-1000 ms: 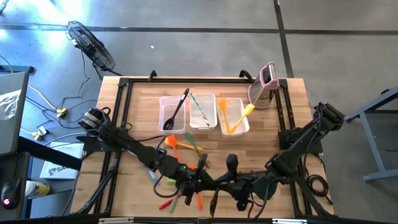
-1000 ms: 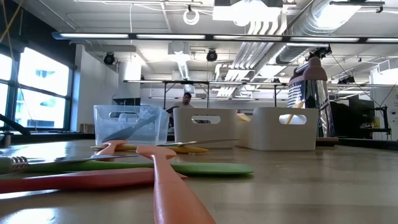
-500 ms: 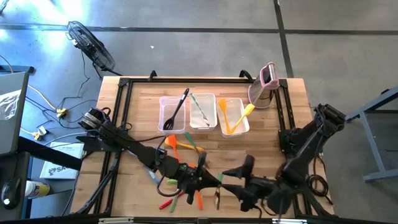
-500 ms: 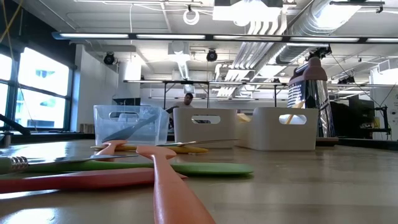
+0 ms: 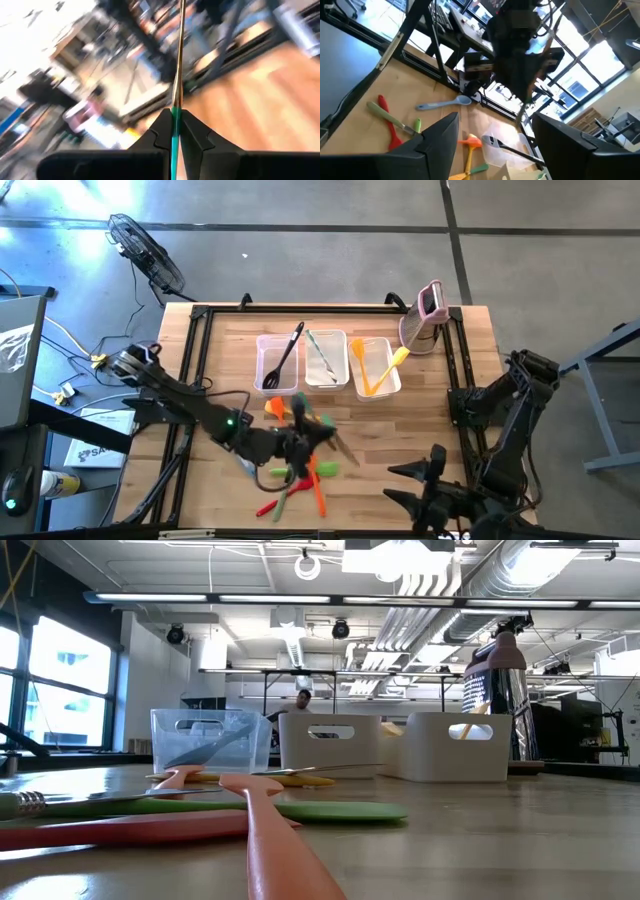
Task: Pick & Place Kitchen Items
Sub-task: Put the bottom green knife into the left white bin
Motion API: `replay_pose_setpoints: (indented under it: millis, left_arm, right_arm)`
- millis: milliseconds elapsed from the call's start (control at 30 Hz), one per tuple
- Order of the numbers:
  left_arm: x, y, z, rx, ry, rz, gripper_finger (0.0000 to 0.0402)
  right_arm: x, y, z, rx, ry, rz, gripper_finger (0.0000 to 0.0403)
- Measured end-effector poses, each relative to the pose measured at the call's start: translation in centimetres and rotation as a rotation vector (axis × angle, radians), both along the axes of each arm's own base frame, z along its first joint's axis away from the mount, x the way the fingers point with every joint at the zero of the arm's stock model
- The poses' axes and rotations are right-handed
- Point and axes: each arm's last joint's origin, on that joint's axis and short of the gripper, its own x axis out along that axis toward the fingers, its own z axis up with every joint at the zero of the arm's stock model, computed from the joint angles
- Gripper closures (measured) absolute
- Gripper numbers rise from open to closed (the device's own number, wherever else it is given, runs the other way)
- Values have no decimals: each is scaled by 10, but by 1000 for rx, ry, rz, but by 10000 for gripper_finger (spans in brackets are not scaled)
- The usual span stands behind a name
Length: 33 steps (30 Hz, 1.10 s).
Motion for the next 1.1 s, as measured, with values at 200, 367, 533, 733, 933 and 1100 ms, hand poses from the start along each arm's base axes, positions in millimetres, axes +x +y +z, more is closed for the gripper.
replay_pose_setpoints:
  millis: [200,367,533,733,933,1100]
  left_arm:
    - [-13,22,10,90,84,192,394]
    - [-13,46,25,163,211,277,394]
    - [-13,79,31,285,331,431,394]
    - [-12,118,26,523,597,482,394]
    - [2,154,6,741,892,433,394]
    - [20,174,-15,819,1035,374,394]
  right_arm:
    - [-2,2,0,52,-12,5,160]
    - [-2,2,0,60,-13,6,160]
    - [-2,2,0,62,-13,6,160]
    - [-2,1,-1,96,-20,-1,160]
    - [-4,-2,-9,176,-3,-13,160]
    - [-3,-7,-15,266,29,-14,160]
